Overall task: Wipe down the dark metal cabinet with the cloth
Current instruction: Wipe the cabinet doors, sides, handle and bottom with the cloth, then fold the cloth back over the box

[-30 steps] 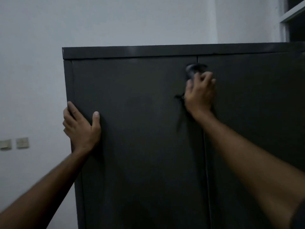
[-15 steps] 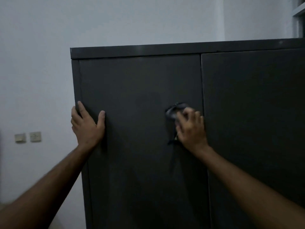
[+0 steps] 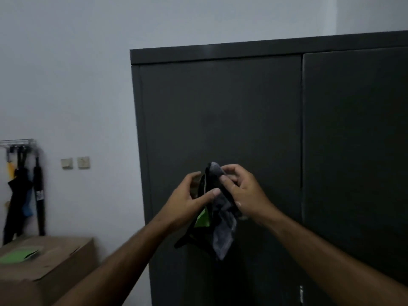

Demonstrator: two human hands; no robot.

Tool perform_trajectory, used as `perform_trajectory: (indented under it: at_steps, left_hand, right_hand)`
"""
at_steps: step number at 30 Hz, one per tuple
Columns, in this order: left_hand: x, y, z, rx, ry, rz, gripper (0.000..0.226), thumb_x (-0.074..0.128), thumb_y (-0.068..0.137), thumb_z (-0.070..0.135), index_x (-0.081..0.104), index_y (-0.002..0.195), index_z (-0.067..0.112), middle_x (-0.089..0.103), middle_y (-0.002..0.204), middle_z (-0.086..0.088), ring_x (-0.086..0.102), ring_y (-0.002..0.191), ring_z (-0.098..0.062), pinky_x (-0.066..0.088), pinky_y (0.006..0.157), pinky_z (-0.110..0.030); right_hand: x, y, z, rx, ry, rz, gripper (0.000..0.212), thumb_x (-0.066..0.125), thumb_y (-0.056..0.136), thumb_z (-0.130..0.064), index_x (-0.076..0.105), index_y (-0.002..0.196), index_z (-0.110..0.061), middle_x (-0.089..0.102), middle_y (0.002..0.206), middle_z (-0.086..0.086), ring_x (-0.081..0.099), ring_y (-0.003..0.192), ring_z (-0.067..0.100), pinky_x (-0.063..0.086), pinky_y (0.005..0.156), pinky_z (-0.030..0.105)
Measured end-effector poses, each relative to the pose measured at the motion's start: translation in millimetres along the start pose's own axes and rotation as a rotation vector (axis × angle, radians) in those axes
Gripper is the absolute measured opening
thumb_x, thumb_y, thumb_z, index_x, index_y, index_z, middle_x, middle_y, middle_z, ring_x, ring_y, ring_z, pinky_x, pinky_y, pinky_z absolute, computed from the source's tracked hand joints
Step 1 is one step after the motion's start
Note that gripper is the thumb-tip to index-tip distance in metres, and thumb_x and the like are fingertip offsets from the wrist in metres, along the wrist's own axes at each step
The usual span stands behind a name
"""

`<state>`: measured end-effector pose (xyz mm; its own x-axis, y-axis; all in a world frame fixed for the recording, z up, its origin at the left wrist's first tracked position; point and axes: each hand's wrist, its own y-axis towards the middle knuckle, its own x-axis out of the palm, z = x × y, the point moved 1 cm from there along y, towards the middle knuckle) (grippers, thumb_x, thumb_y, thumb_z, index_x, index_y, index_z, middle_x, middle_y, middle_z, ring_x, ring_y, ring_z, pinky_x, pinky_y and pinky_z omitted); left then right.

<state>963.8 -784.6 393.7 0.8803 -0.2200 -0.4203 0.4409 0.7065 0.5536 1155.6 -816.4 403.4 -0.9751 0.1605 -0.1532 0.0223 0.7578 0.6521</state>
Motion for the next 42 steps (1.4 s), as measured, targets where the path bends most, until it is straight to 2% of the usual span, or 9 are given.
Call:
perform_trajectory:
  at_steps: [5,10,15,21,24,26,31,37,42]
  left_hand:
    - [-48,-30,-33,-0.213,-0.275,0.047,0.022,0.067,0.102,0.023,0.075,0.118,0.011,0.079,0.113,-0.010,0.076,0.108,-0.029,0.064,0.086,-0.035]
    - [-89,-67,-63,-0.362,-0.384,0.143,0.024,0.064,0.102,0.028,0.080,0.111,0.012,0.077,0.114,-0.021,0.076,0.105,-0.036,0.064,0.081,-0.038]
    - [-115,-96,-84,-0.422,-0.299,0.308,0.037,0.064,0.100,0.039,0.078,0.108,0.006,0.078,0.106,-0.022,0.078,0.096,-0.034,0.064,0.074,-0.034]
    - [-154,-130,-122,-0.609,-0.179,0.510,0.032,0.059,0.105,0.043,0.080,0.109,0.020,0.080,0.112,-0.005,0.076,0.107,-0.026,0.061,0.092,-0.040]
    - [-164,-140,-139,-0.715,-0.270,0.654,0.033,0.058,0.105,0.045,0.081,0.093,0.024,0.082,0.095,0.001,0.079,0.085,-0.015,0.061,0.069,-0.027]
    - [-170,-145,-149,-0.739,-0.350,0.731,0.031,0.056,0.107,0.042,0.077,0.106,0.019,0.082,0.097,-0.002,0.080,0.087,-0.017,0.060,0.068,-0.028]
    - [-196,-146,-170,-0.683,-0.447,0.752,0.038,0.055,0.109,0.025,0.047,0.145,0.015,0.069,0.130,-0.014,0.071,0.114,-0.031,0.060,0.086,-0.041]
    - [-248,-143,-217,-0.601,-0.444,0.772,0.041,0.051,0.109,0.007,0.045,0.141,0.030,0.060,0.129,-0.010,0.065,0.118,-0.034,0.058,0.097,-0.050]
    - [-324,-143,-274,-0.667,-0.216,0.528,0.025,0.068,0.100,0.012,0.065,0.124,0.016,0.065,0.134,-0.016,0.069,0.115,-0.025,0.060,0.094,-0.035]
  right_hand:
    - [55,-8,4,0.195,0.206,-0.088,0.019,0.056,0.105,-0.020,0.052,0.123,-0.022,0.076,0.103,0.014,0.075,0.092,0.028,0.061,0.074,0.044]
    - [97,-7,8,0.398,0.148,-0.356,0.042,0.074,0.092,-0.036,0.058,0.126,-0.018,0.075,0.110,0.011,0.076,0.097,0.023,0.063,0.083,0.043]
    - [137,-5,30,0.510,0.102,-0.780,0.039,0.081,0.086,-0.017,0.066,0.118,-0.001,0.075,0.111,0.016,0.073,0.104,0.032,0.056,0.097,0.056]
    - [194,-4,66,0.475,0.148,-0.728,0.041,0.083,0.085,-0.034,0.065,0.120,-0.023,0.075,0.112,0.008,0.074,0.101,0.026,0.061,0.087,0.054]
    - [219,-3,84,0.572,0.286,-0.684,0.073,0.091,0.075,-0.028,0.052,0.137,-0.030,0.066,0.121,0.011,0.071,0.104,0.028,0.064,0.076,0.042]
    - [236,-4,95,0.619,0.423,-0.602,0.094,0.093,0.070,-0.020,0.040,0.146,-0.031,0.061,0.127,0.012,0.069,0.108,0.027,0.063,0.075,0.034]
    - [286,-6,123,0.731,0.433,-0.509,0.109,0.093,0.072,-0.025,0.021,0.151,-0.047,0.048,0.139,0.007,0.057,0.120,0.029,0.061,0.083,0.041]
    - [355,15,163,0.738,0.458,-0.481,0.093,0.084,0.084,-0.031,0.020,0.149,-0.050,0.053,0.142,0.010,0.062,0.118,0.030,0.062,0.081,0.047]
    - [439,48,185,0.582,0.486,-0.289,0.033,0.071,0.096,-0.018,0.054,0.123,-0.024,0.073,0.108,0.017,0.073,0.097,0.028,0.060,0.069,0.033]
